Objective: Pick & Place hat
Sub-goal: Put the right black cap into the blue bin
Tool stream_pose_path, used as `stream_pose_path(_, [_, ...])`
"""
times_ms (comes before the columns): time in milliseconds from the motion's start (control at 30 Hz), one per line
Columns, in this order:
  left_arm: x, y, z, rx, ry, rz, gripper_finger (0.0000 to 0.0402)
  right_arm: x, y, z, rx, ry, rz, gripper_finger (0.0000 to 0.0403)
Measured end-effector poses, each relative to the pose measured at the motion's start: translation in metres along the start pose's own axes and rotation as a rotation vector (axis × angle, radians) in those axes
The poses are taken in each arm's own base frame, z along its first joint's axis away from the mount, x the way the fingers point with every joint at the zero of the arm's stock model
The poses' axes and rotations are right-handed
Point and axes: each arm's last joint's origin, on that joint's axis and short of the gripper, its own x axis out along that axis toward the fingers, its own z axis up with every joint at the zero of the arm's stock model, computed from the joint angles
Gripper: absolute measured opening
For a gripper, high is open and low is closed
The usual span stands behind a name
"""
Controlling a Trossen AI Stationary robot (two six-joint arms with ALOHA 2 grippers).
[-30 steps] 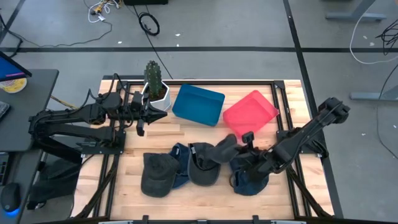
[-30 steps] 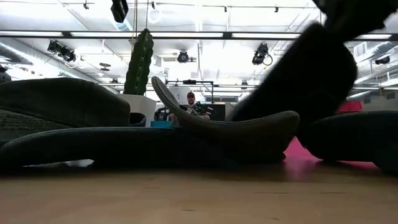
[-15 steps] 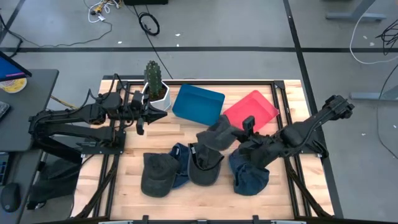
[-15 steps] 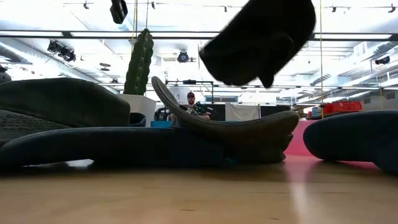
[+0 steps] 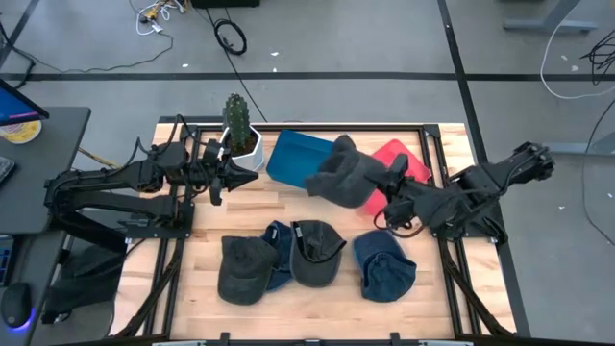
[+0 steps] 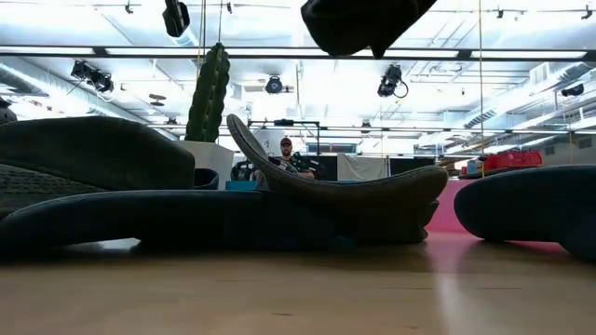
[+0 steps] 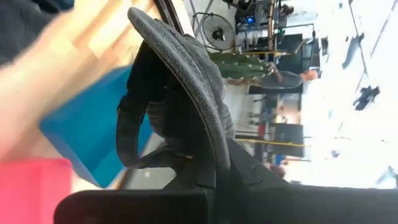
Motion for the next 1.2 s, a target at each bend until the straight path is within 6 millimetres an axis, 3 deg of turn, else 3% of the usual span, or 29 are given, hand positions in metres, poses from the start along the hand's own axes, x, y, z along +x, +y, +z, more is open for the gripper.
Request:
stream_pose_path(333, [0.000,0.000,0.000,-0.001,0.001,0.000,0.0009,0.004,-0.010,-0.010,-0.106,-0.030,-0.002,0.0004])
stream_pose_path(667, [0.000,0.000,0.000,-0.027,0.001,0.001,0.0009,0.028,-0.038,-0.014,-0.111,-0.089,-0.114,0.0004])
stream_pose_path(867, [0.000,0.000,0.000,-0.022,0.001,0.001,0.0009,0.054,-0.053,-0.016,-0.175,-0.081,-0.197,0.0004])
stream_pose_path(1200, [0.000,0.000,0.000,-0.050,-0.004,0.007,0.0009,0.069,-0.059,-0.014,-0.121,-0.106,-0.242,0.0004])
